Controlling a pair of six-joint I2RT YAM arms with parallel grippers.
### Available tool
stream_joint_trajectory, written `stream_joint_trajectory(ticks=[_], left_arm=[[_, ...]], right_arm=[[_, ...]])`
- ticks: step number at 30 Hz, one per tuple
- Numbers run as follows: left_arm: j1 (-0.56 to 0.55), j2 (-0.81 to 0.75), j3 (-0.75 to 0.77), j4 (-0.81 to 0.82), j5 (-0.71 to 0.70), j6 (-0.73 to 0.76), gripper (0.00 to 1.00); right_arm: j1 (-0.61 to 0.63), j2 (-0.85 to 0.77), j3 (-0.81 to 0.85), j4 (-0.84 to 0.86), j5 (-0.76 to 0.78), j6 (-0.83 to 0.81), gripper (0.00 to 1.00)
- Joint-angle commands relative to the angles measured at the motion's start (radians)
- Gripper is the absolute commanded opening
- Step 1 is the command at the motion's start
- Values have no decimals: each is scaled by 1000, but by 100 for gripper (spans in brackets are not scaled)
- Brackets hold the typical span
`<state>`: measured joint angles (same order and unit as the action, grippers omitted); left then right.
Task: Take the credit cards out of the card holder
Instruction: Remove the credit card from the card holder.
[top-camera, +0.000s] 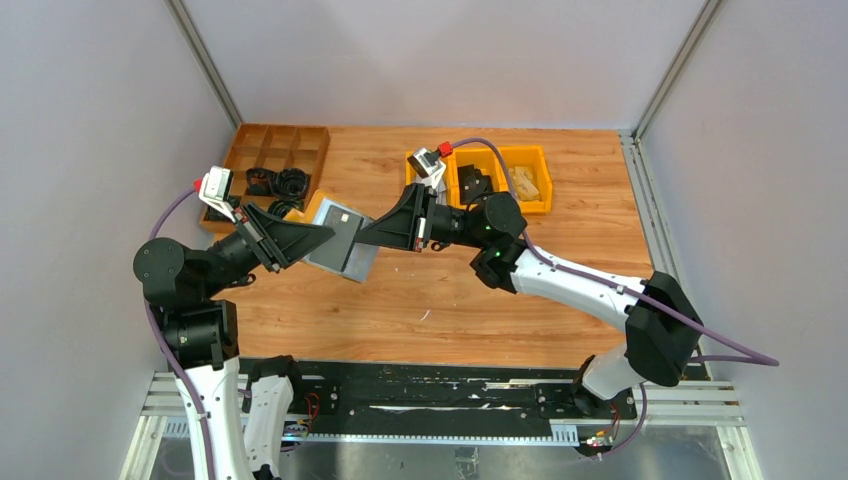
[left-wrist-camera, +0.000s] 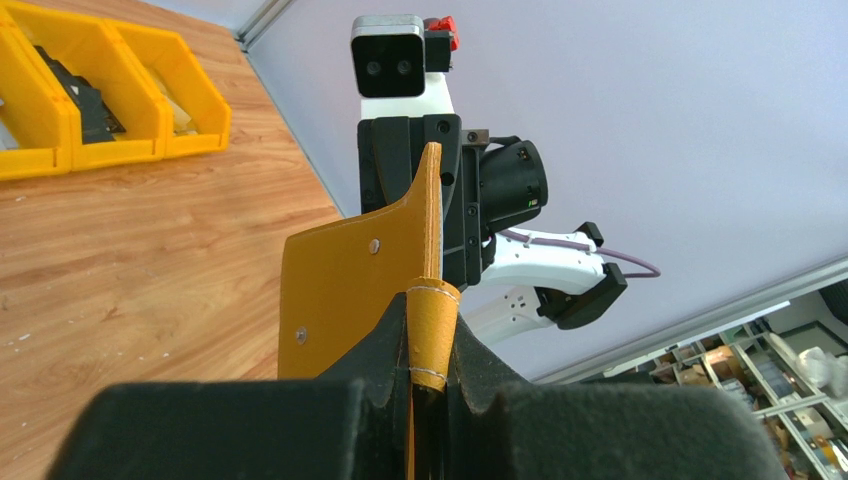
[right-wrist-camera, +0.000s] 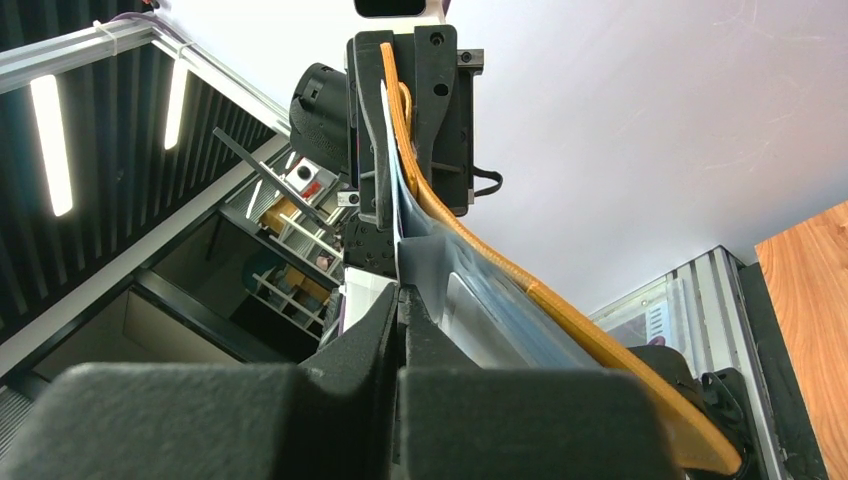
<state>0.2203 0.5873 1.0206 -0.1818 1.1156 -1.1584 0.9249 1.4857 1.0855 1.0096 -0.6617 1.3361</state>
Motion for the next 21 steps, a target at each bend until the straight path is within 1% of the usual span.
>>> stream_joint_trajectory(ticks=[1,8,15,21], left_arm=[[-4,-1,-2,-5,-3,11,0],[-4,5,11,-14,-23,22,0],[-4,8,26,-10,-18,23,0],[-4,12,52,-3,-23,8,0]], right_arm=[[-6,-14,-3,51,7,-9,0],[-8,-65,-74,19,43,-45,0],[-8,-72,-85,0,49,-50,0],[-8,-98,-128,15,79,-57,0]])
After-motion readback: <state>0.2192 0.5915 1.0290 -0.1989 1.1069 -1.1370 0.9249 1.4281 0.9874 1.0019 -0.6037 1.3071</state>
